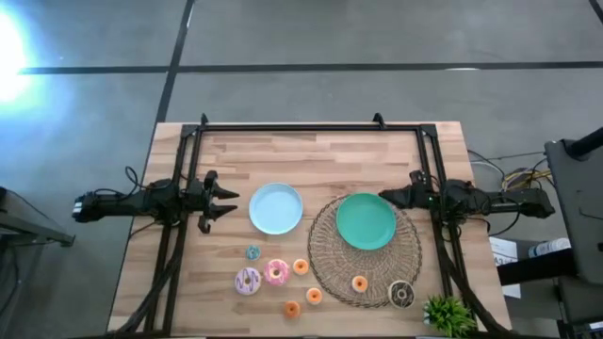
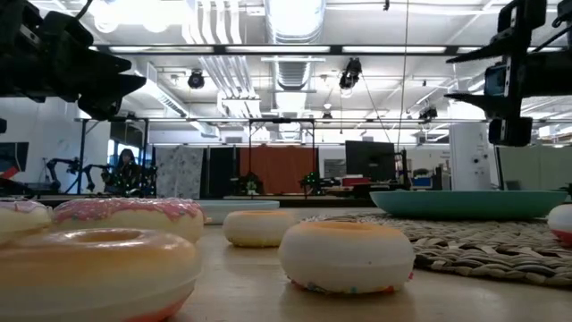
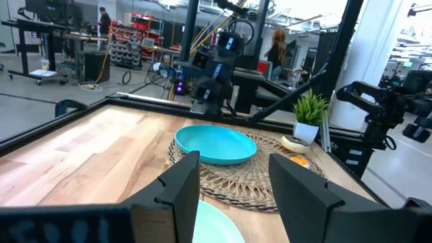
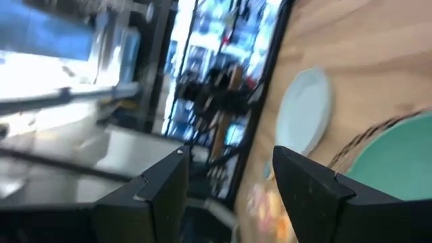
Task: Pick & Place donuts
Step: Put the large black donut onto the green plate
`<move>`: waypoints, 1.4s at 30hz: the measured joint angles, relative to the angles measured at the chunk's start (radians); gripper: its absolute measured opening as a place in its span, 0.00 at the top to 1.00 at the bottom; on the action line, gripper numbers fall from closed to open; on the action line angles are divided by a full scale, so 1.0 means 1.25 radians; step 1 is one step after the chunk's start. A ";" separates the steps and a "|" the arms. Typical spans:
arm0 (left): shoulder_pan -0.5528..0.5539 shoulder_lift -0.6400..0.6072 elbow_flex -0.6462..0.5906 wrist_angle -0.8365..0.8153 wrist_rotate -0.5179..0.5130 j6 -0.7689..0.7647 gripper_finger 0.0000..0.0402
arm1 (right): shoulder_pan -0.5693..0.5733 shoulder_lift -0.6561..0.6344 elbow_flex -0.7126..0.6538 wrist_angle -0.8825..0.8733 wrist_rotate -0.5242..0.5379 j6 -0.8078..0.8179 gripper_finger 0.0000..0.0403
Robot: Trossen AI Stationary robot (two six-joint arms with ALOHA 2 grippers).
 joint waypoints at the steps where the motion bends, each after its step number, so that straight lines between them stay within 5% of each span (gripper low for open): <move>1: 0.000 0.000 0.000 0.000 0.000 0.000 0.62 | 0.004 0.009 0.002 0.014 -0.024 0.002 0.49; 5: 0.000 0.000 0.000 0.000 0.000 0.000 0.62 | 0.041 0.073 0.073 -0.033 -0.057 -0.023 0.49; 14: 0.000 0.000 0.000 0.000 0.000 0.000 0.62 | 0.188 0.445 0.451 -0.609 -0.103 -0.207 0.52; 18: 0.000 0.000 0.000 0.000 0.000 0.000 0.62 | 0.270 0.630 0.554 -0.742 -0.154 -0.252 0.52; 22: 0.000 0.000 0.000 0.000 0.000 0.000 0.62 | 0.396 0.766 0.623 -0.779 -0.170 -0.255 0.52; 30: 0.000 0.000 0.000 0.000 0.000 0.000 0.62 | 0.633 0.937 0.678 -0.824 -0.072 -0.271 0.50; 42: 0.000 0.000 0.000 0.000 0.000 0.000 0.62 | 0.691 1.159 0.725 -0.779 -0.073 -0.420 0.33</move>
